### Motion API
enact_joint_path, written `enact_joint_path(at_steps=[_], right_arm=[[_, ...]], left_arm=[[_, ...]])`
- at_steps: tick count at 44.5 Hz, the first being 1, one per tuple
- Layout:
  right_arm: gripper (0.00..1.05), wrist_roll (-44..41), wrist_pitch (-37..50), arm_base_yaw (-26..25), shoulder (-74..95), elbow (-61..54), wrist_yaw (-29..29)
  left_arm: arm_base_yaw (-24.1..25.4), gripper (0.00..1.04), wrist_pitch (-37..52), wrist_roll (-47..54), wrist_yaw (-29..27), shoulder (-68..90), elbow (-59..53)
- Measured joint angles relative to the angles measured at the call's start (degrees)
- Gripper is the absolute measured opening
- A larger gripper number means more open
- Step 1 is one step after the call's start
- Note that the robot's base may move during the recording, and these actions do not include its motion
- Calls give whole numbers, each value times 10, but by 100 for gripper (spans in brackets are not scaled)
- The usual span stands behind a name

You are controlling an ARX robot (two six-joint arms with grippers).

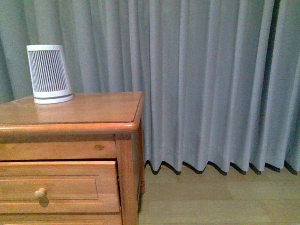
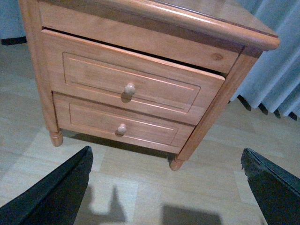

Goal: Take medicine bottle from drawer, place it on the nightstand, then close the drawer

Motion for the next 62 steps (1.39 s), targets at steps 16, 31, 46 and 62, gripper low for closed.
enact_joint_path(at_steps=[16, 31, 46, 62], right_arm=[[98, 0, 0, 0, 0, 0, 0], [98, 0, 0, 0, 0, 0, 0], [98, 0, 0, 0, 0, 0, 0], [98, 0, 0, 0, 0, 0, 0]], left_arm=[[8, 98, 498, -19, -8, 633, 141], [8, 98, 562, 33, -9, 866, 290], [18, 98, 567, 56, 2, 988, 417], [44, 98, 530, 81, 19, 1056, 512]])
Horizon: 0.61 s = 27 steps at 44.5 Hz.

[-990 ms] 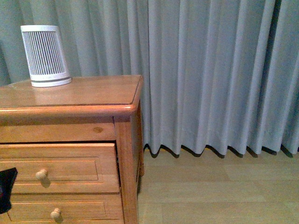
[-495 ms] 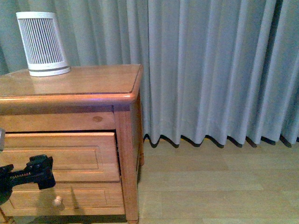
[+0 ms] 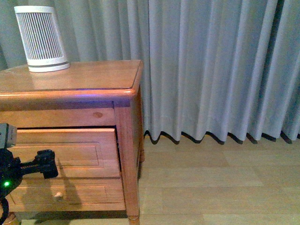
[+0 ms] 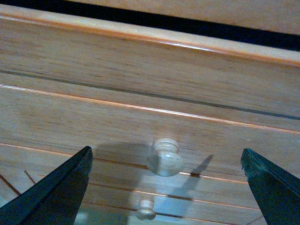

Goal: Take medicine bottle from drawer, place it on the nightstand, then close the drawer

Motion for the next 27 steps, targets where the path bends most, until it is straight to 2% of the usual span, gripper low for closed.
enact_joint_path(at_steps=[23, 25, 27], right_arm=[[98, 0, 0, 0, 0, 0, 0], [98, 0, 0, 0, 0, 0, 0], [98, 0, 0, 0, 0, 0, 0]], left_arm=[[2, 98, -24, 5, 15, 29, 43], [0, 95, -25, 5, 15, 31, 43], [-2, 85, -30, 5, 15, 34, 44]])
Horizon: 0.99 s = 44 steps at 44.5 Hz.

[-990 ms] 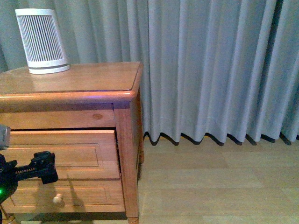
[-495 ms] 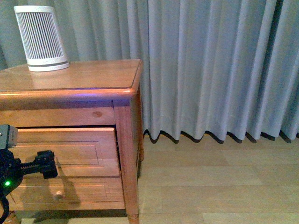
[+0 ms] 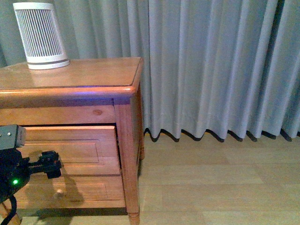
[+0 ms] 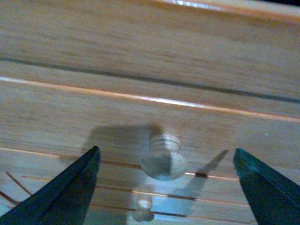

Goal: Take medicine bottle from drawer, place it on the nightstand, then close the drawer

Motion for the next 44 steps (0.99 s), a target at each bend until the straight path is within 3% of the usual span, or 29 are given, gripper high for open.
enact_joint_path(at_steps=[9, 15, 31, 44], right_arm=[[98, 0, 0, 0, 0, 0, 0], [98, 0, 0, 0, 0, 0, 0], [98, 0, 0, 0, 0, 0, 0], [98, 0, 0, 0, 0, 0, 0]], left_arm=[[-5, 44, -2, 1, -6, 7, 1], [-5, 27, -2, 1, -11, 7, 1], [-6, 23, 4, 2, -13, 7, -2], [-6, 23, 39, 0, -14, -19, -69]])
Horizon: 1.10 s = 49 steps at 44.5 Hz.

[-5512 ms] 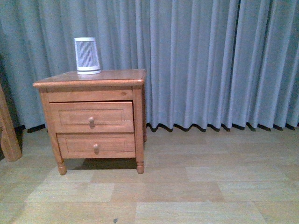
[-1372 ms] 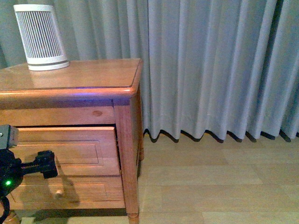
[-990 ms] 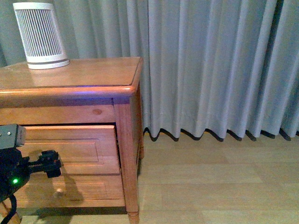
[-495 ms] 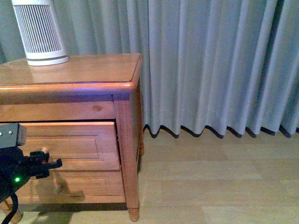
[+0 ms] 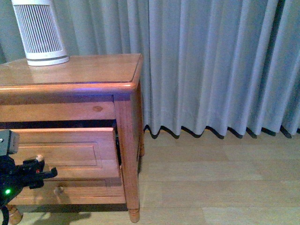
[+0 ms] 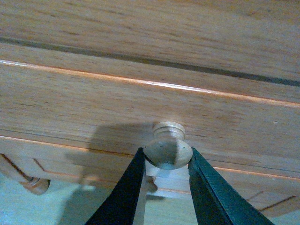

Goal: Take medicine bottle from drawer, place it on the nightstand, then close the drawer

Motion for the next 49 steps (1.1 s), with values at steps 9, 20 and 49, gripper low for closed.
enact_joint_path(at_steps=[9, 20, 49], right_arm=[[98, 0, 0, 0, 0, 0, 0], [98, 0, 0, 0, 0, 0, 0], [98, 0, 0, 0, 0, 0, 0]], left_arm=[[5, 23, 37, 3, 0, -32, -78], [22, 23, 93, 11, 22, -51, -173], [22, 23, 97, 3, 22, -51, -179]])
